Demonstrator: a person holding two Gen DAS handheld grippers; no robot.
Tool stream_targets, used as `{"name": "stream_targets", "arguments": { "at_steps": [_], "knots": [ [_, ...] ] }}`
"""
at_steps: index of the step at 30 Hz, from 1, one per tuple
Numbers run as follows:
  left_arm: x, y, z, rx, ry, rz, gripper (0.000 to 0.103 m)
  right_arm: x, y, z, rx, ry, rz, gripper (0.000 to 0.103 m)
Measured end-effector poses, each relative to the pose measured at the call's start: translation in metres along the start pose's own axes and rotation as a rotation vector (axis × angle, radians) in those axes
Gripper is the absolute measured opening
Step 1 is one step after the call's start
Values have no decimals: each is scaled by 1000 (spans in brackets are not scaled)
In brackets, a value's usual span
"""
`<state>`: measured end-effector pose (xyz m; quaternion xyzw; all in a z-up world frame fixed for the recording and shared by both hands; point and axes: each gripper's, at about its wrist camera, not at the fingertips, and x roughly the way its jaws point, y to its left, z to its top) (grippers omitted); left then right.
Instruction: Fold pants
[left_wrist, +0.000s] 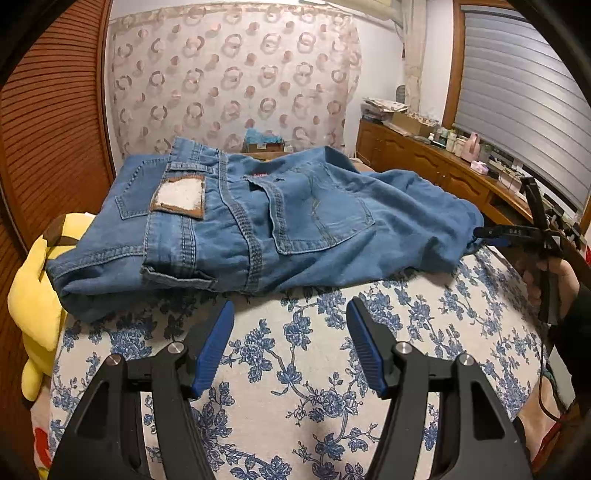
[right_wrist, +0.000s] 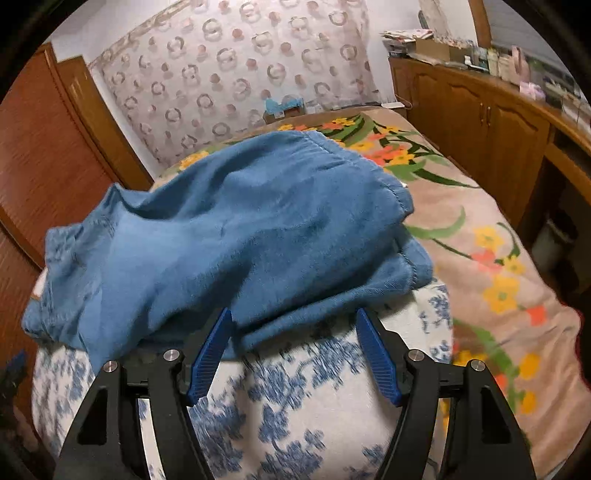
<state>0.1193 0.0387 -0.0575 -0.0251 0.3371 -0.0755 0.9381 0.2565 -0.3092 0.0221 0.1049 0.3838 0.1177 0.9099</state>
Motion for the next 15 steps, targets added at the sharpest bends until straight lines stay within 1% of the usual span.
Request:
{"name": "stream_targets", "arguments": {
  "at_steps": [5,7,11,13,15],
  "knots": [
    [6,8,2,-14,7,8,64,16,-5,9,36,-27,-14,72],
    [8,15,6,-12,4,27,64,21,-6,8,47,-33,-36,72],
    [13,34,16,-7,2,63,64,30,-5,1,27,-57,-93,72],
    [17,45,21,-11,4,78,64,33,-4,0,17,-54,-108,72],
    [20,55,25,-20,13,69,64,35,-11,-3,18,-53,-111,72]
  ]
}}
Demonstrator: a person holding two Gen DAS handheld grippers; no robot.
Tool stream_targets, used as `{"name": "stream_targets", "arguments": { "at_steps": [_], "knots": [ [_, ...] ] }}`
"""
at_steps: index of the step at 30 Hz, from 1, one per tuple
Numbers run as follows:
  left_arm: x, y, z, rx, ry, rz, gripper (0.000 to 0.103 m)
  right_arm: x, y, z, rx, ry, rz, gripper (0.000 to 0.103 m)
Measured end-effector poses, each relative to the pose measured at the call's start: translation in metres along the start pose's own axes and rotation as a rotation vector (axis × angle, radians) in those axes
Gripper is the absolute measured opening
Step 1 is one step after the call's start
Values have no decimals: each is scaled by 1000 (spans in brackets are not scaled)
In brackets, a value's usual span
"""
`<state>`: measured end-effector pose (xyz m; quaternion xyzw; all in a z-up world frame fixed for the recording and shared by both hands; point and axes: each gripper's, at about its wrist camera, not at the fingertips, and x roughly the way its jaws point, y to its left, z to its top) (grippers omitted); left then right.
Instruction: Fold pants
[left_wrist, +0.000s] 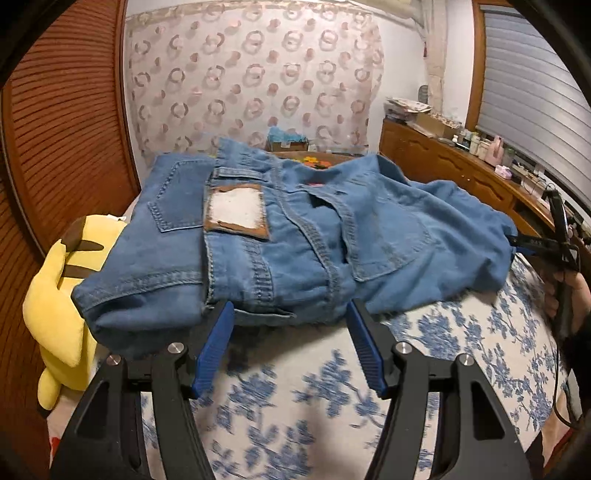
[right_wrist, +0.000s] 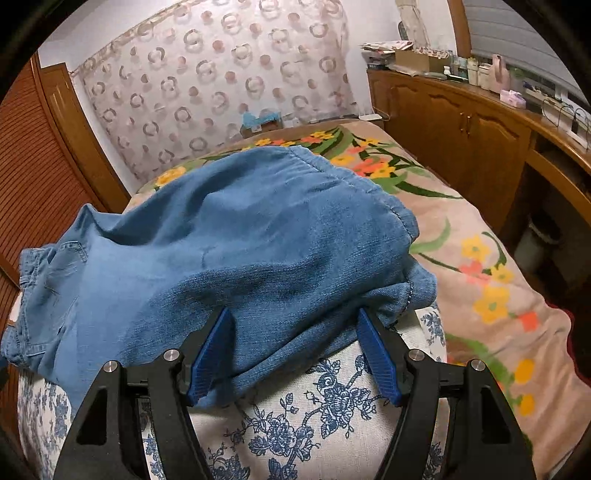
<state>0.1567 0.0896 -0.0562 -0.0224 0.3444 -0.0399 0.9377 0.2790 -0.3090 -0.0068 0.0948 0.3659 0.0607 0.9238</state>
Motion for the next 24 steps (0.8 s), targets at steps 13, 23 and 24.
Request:
{"name": "stream_targets", "arguments": {
  "at_steps": [13,23,24],
  "knots": [
    [-10,25,4,-26,-44,30,64,9,3,-4,-18,5,-27,72],
    [25,33,13,-9,9,27,38,4,27,9,-29,11,-45,72],
    [26,31,14,-6,9,31,38,3,29,9,-34,13,-51,72]
  ]
}}
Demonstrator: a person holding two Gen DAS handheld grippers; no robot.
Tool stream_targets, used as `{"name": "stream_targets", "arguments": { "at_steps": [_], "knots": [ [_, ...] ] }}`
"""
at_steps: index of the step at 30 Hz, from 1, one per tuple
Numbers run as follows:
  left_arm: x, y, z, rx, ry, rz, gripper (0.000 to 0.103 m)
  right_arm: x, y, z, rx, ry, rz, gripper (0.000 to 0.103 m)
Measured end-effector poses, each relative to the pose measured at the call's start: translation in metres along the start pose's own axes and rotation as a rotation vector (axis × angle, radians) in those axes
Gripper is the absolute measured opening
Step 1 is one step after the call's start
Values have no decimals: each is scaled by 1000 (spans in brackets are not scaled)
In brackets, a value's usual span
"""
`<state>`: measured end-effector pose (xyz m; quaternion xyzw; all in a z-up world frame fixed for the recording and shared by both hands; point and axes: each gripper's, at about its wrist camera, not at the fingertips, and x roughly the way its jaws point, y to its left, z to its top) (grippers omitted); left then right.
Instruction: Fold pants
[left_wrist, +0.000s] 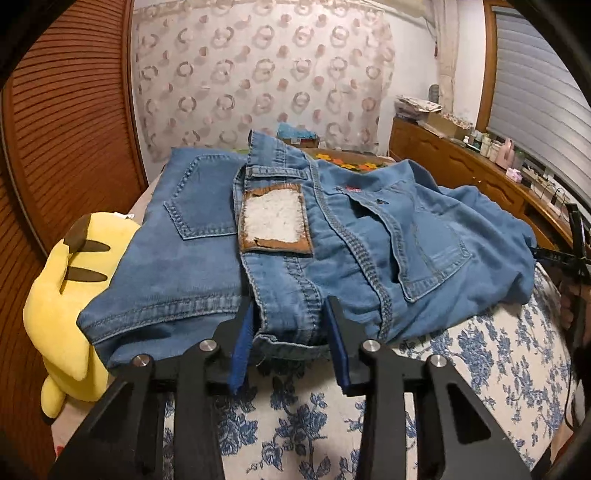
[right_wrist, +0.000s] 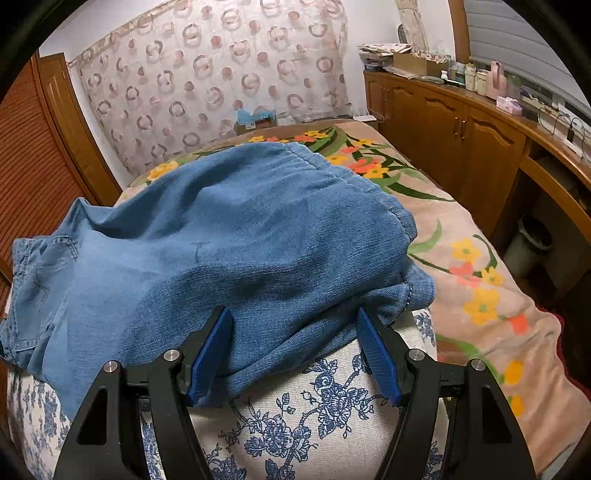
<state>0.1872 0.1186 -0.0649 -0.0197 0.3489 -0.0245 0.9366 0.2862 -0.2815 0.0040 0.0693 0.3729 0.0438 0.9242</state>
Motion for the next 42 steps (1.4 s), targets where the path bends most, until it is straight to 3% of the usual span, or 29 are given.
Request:
{"name": "stream_targets", "arguments": {
  "at_steps": [3,6,12,15,18,19,20,21,23,24,36,42],
  "knots": [
    [1,1,0,1,-5,0,34,0,3,1,-14,6,-17,72],
    [-2,2,0,-13,-21,-1,23,-1,0,2,-14,11,-5,72],
    [-3,-2,0,8,-25,-2,23,-1,-21,9,103,34,85,72],
    [1,0,0,-8,-10,-10,24,4,-27,13,126,44,85,71],
    [3,1,0,-10,-11,-14,23,7,-23,14,108,51,17,54],
    [2,0,0,-11,-23,-16,15,7,-20,15,98,51,-7,41],
    [0,-2,0,-14,-27,-23,15,8,-20,14,87,49,-36,28],
    [-1,-2,1,-12,-28,-21,14,9,-19,14,79,50,-49,25],
    [-8,-7,2,0,-48,-23,13,9,-16,14,67,48,-41,9],
    [-12,-7,3,1,-58,-27,12,8,-15,13,59,44,-37,8],
    [-75,-5,24,0,-187,-53,9,-63,-18,-4,-83,-154,-16,3],
    [-115,11,9,-30,-228,-64,8,-109,-27,-36,-127,-192,17,3]
  ]
}}
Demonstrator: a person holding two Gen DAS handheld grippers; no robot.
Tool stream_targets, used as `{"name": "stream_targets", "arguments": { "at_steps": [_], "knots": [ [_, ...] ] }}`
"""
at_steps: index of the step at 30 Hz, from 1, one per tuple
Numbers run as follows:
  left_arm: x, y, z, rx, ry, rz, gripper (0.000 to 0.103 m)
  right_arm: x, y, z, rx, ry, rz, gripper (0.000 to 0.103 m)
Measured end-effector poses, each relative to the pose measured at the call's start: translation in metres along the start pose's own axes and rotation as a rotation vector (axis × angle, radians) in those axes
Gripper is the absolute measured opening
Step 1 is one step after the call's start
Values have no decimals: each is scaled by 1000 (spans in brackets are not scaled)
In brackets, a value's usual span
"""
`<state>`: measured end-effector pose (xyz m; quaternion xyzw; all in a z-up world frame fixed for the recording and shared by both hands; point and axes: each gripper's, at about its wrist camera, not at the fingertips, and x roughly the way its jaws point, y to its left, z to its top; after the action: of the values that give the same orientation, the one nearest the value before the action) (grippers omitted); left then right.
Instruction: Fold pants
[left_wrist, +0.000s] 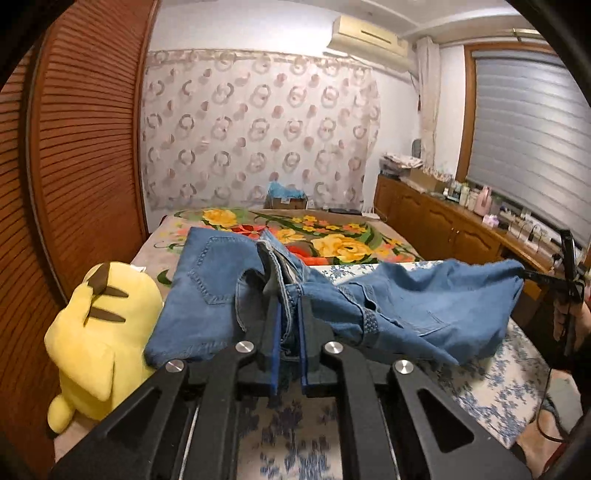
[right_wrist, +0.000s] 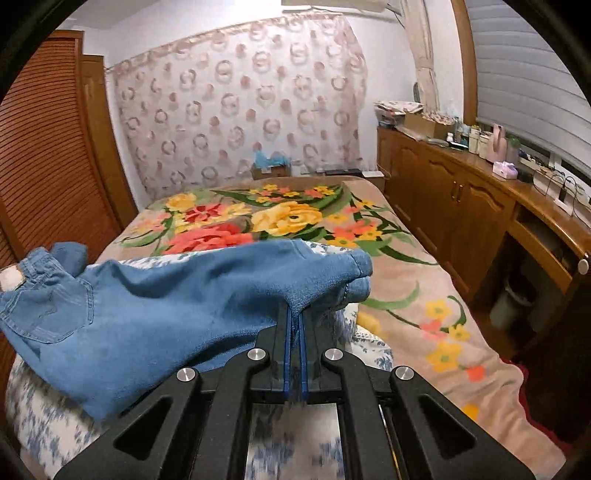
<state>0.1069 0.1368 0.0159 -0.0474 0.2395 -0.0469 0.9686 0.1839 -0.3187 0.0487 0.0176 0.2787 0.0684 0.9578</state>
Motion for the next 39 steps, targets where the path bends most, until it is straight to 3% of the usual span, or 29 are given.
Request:
{"name": "stream_targets", "arguments": {
  "at_steps": [11,17,22,24,27,28,30,32,39],
  "knots": [
    [-68,18,-54,-47,46,-7,8,-89,-30,-73,-33,12,100,3],
    [-57,18,-92,-49,137,11,9,-86,-58,-105,-19,99,97,3],
    [-54,17,-101,-47,163,34,14,-64,-73,-116,12,171,88,3],
    [-58,18,-97,-49,146,33,23,-62,-74,-116,12,179,88,4],
    [-63,20,-89,-43,120,35,51,-68,-70,-112,-2,168,72,11],
    [-66,20,-89,-37,113,32,56,-69,-64,-109,-4,159,68,12],
    [-65,18,-86,-35,103,18,61,-72,-52,-106,-4,137,62,17],
    [-61,13,-84,-28,103,13,63,-77,-47,-108,-13,115,41,29],
    [-40,-18,-78,29,96,-20,63,-66,-54,-114,8,95,11,33]
  ]
}}
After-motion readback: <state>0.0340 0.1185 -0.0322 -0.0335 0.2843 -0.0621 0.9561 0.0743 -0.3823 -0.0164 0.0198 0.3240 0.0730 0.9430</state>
